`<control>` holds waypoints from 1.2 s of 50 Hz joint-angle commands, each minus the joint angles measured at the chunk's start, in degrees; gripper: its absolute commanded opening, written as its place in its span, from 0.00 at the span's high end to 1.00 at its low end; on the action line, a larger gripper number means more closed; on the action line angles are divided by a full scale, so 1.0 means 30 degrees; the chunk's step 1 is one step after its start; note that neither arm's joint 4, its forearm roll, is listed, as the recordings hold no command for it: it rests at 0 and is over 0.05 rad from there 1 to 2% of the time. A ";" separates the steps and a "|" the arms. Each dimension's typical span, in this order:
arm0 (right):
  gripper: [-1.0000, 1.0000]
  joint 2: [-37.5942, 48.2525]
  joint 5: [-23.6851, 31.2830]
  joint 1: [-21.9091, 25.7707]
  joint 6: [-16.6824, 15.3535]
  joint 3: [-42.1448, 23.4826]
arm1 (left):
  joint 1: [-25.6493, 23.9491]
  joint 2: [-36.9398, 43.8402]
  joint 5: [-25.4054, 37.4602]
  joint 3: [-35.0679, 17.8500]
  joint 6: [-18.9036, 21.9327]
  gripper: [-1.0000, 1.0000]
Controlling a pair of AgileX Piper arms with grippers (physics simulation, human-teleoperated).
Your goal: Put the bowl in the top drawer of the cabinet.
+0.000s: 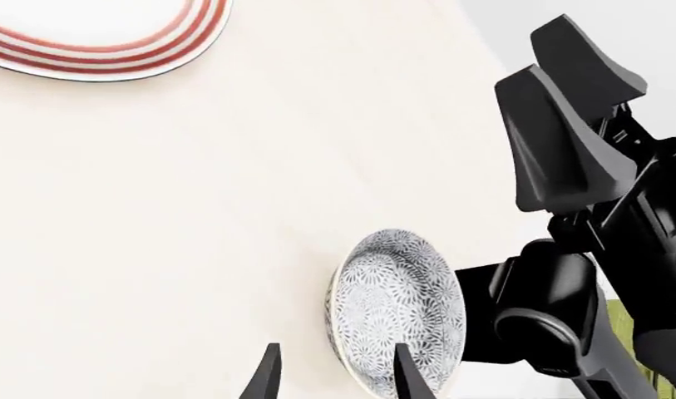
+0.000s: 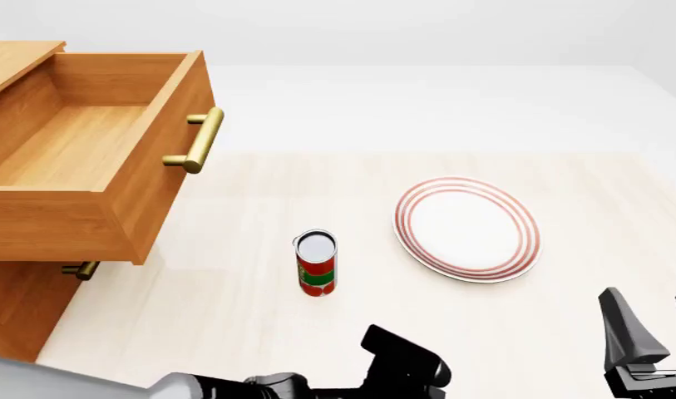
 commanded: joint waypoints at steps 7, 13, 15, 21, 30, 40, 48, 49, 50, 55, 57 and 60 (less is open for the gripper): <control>0.00 -0.0084 0.0031 -0.0037 -0.0002 -0.0020 | 0.0508 0.1105 -0.0381 -0.0274 -0.0056 0.00; 0.00 -0.0090 0.0034 -0.0041 -0.0005 -0.0020 | 0.0413 0.1374 -0.0452 -0.0433 -0.0111 0.00; 0.00 -0.0091 0.0035 -0.0044 -0.0003 -0.0020 | 0.0371 0.1481 -0.0487 -0.0493 -0.0136 0.00; 0.00 -0.0087 0.0033 -0.0041 -0.0004 -0.0020 | 0.0313 0.1705 -0.0588 -0.0557 -0.0197 0.00; 0.00 -0.0087 0.0033 -0.0041 -0.0004 -0.0020 | 0.0388 0.2027 -0.0639 -0.0749 -0.0204 0.00; 0.00 -0.0091 0.0035 -0.0039 -0.0003 -0.0020 | 0.0335 0.2371 -0.0717 -0.0972 -0.0281 0.00; 0.00 -0.0090 0.0034 -0.0039 -0.0007 -0.0020 | 0.0282 0.2765 -0.0987 -0.1014 -0.0430 0.00; 0.00 -0.0087 0.0033 -0.0038 -0.0006 -0.0020 | 0.0278 0.2799 -0.1016 -0.1015 -0.0434 0.00; 0.00 -0.0094 0.0036 -0.0040 -0.0006 -0.0020 | 0.0270 0.2903 -0.1088 -0.1019 -0.0477 0.00; 0.00 -0.0087 0.0033 -0.0036 -0.0008 -0.0020 | 0.0223 0.3122 -0.1224 -0.1059 -0.0563 0.00; 0.00 -0.0094 0.0036 -0.0036 -0.0006 -0.0020 | 0.0236 0.3254 -0.1288 -0.1086 -0.0572 0.00; 0.00 -0.0097 0.0038 -0.0041 -0.0005 -0.0020 | 0.0214 0.3386 -0.1367 -0.1110 -0.0617 0.00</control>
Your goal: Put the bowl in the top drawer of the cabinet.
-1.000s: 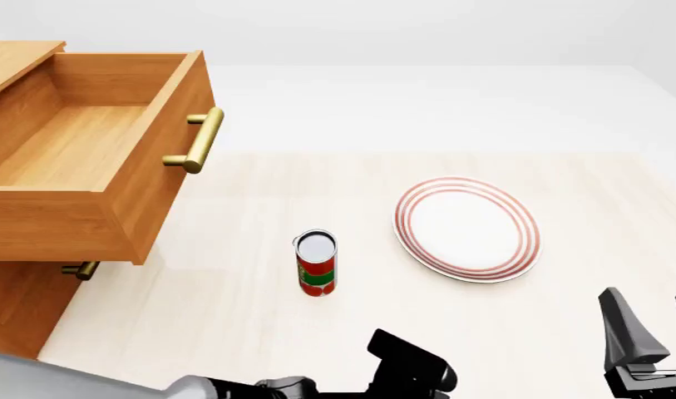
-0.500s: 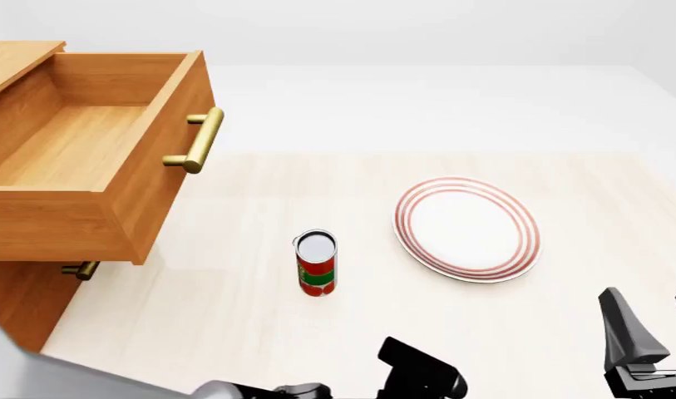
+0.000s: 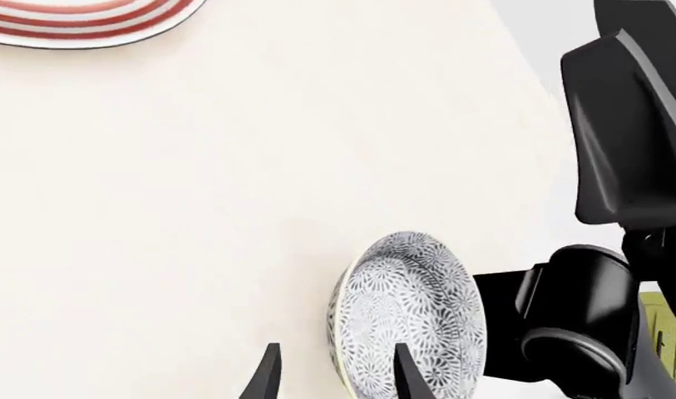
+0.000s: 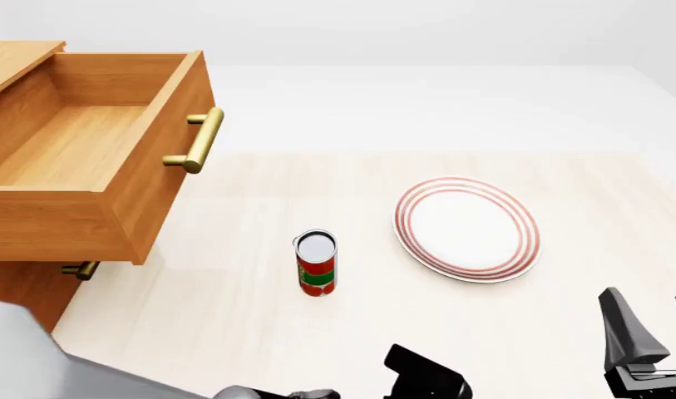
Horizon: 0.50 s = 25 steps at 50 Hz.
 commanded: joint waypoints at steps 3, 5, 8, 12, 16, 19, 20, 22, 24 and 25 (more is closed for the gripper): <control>0.00 -0.0086 0.0032 -0.0035 -0.0005 -0.0020 | 0.0690 0.0649 -0.0486 0.0141 -0.0041 0.00; 0.00 -0.0089 0.0034 -0.0040 -0.0003 -0.0020 | 0.0684 0.0752 -0.0534 0.0098 -0.0069 0.00; 0.00 -0.0086 0.0033 -0.0042 -0.0004 -0.0020 | 0.0703 0.0888 -0.0597 0.0056 -0.0092 0.00; 0.00 -0.0097 0.0038 -0.0044 -0.0003 -0.0020 | 0.0644 0.1113 -0.0757 0.0039 -0.0185 0.00; 0.00 -0.0094 0.0037 -0.0039 -0.0004 -0.0020 | 0.0623 0.1283 -0.0858 -0.0015 -0.0247 0.00; 0.00 -0.0085 0.0032 -0.0041 -0.0009 -0.0020 | 0.0610 0.1363 -0.0919 -0.0005 -0.0264 0.00; 0.00 -0.0089 0.0034 -0.0042 -0.0005 -0.0020 | 0.0601 0.1384 -0.0944 0.0002 -0.0287 0.00; 0.00 -0.0083 0.0031 -0.0041 -0.0007 -0.0020 | 0.0588 0.1444 -0.0992 0.0021 -0.0303 0.00; 0.00 -0.0082 0.0030 -0.0038 -0.0002 -0.0020 | 0.0580 0.1531 -0.1034 0.0008 -0.0327 0.00; 0.00 -0.0086 0.0032 -0.0039 -0.0009 -0.0020 | 0.0572 0.1587 -0.1057 -0.0007 -0.0342 0.00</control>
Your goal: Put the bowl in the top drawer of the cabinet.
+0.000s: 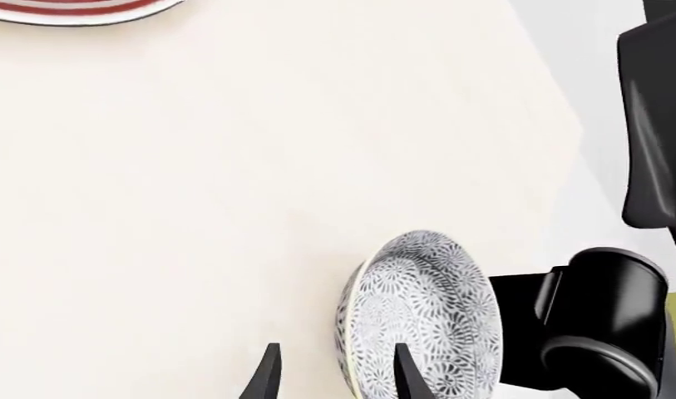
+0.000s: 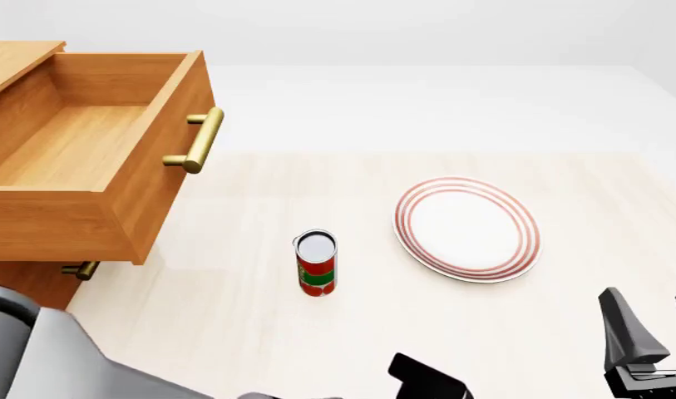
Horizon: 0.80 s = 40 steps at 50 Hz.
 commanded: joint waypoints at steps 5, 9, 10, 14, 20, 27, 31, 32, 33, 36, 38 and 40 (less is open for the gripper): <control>0.00 -0.0088 0.0033 -0.0037 -0.0009 -0.0020 | 0.0688 0.0612 -0.0433 0.0143 -0.0036 0.00; 0.00 -0.0086 0.0033 -0.0041 -0.0001 -0.0020 | 0.0663 0.0788 -0.0497 0.0076 -0.0080 0.00; 0.00 -0.0085 0.0032 -0.0045 -0.0007 -0.0020 | 0.0654 0.0820 -0.0511 0.0066 -0.0097 0.00; 0.00 -0.0085 0.0032 -0.0038 -0.0003 -0.0020 | 0.0595 0.0949 -0.0547 -0.0018 -0.0116 0.00; 0.00 -0.0097 0.0038 -0.0041 -0.0007 -0.0020 | 0.0599 0.1099 -0.0467 -0.0238 0.0254 0.00; 0.00 -0.0087 0.0033 -0.0045 -0.0005 -0.0020 | 0.0903 0.0971 -0.0264 -0.0454 0.0718 0.00; 0.00 -0.0093 0.0036 -0.0040 -0.0004 -0.0020 | 0.1352 0.0842 -0.0050 -0.0524 0.0989 1.00; 0.00 -0.0098 0.0038 -0.0037 -0.0002 -0.0020 | 0.1476 0.0824 0.0024 -0.0542 0.1038 1.00; 0.00 -0.0092 0.0036 -0.0040 -0.0005 -0.0020 | 0.1591 0.0808 0.0110 -0.0567 0.1112 1.00; 0.00 -0.0089 0.0034 -0.0042 -0.0005 -0.0020 | 0.1809 0.0568 0.0240 -0.0508 0.1272 1.00; 0.00 -0.0086 0.0033 -0.0038 -0.0003 -0.0020 | 0.1929 0.0400 0.0347 -0.0441 0.1325 1.00; 0.00 -0.0084 0.0032 -0.0040 -0.0003 -0.0020 | 0.2083 0.0092 0.0536 -0.0349 0.1435 1.00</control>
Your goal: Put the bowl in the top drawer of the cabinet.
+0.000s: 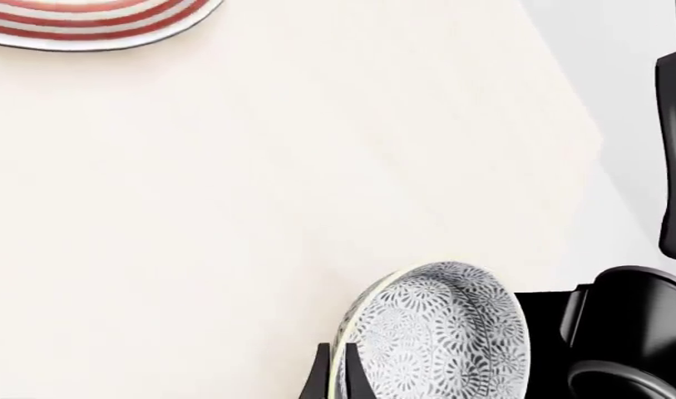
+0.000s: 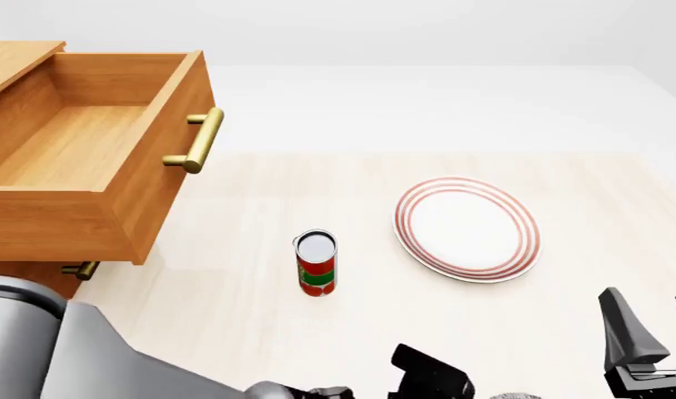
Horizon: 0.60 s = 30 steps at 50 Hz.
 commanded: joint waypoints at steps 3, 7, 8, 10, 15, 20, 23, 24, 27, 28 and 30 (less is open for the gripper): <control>0.00 -0.0091 0.0035 -0.0041 -0.0006 -0.0020 | 0.1711 -0.0957 0.0680 0.0375 0.0899 1.00; 0.00 -0.0084 0.0032 -0.0045 -0.0004 -0.0020 | 0.1984 -0.1569 0.1133 0.0476 0.1105 1.00; 0.00 -0.0088 0.0033 -0.0042 -0.0003 -0.0020 | 0.2082 -0.1802 0.1316 0.0494 0.1194 1.00; 0.00 -0.0088 0.0034 -0.0042 -0.0007 -0.0020 | 0.2297 -0.2344 0.1746 0.0548 0.1414 1.00; 0.00 -0.0085 0.0032 -0.0044 -0.0004 -0.0020 | 0.2668 -0.3236 0.2442 0.0652 0.1710 1.00; 0.00 -0.0092 0.0035 -0.0037 -0.0010 -0.0020 | 0.3019 -0.4289 0.3341 0.0599 0.2053 1.00; 0.00 -0.0080 0.0030 -0.0045 -0.0003 -0.0020 | 0.3257 -0.4715 0.3815 0.0481 0.2314 1.00; 0.00 -0.0088 0.0033 -0.0036 -0.0007 -0.0020 | 0.3457 -0.4888 0.4040 0.0416 0.2467 1.00; 0.00 -0.0094 0.0037 -0.0041 -0.0007 -0.0020 | 0.3677 -0.5311 0.4519 0.0266 0.2700 1.00; 0.00 -0.0087 0.0033 -0.0040 -0.0002 -0.0020 | 0.3786 -0.5577 0.4828 0.0173 0.2839 1.00; 0.00 -0.0092 0.0036 -0.0041 -0.0009 -0.0020 | 0.3913 -0.5800 0.5076 0.0091 0.2971 1.00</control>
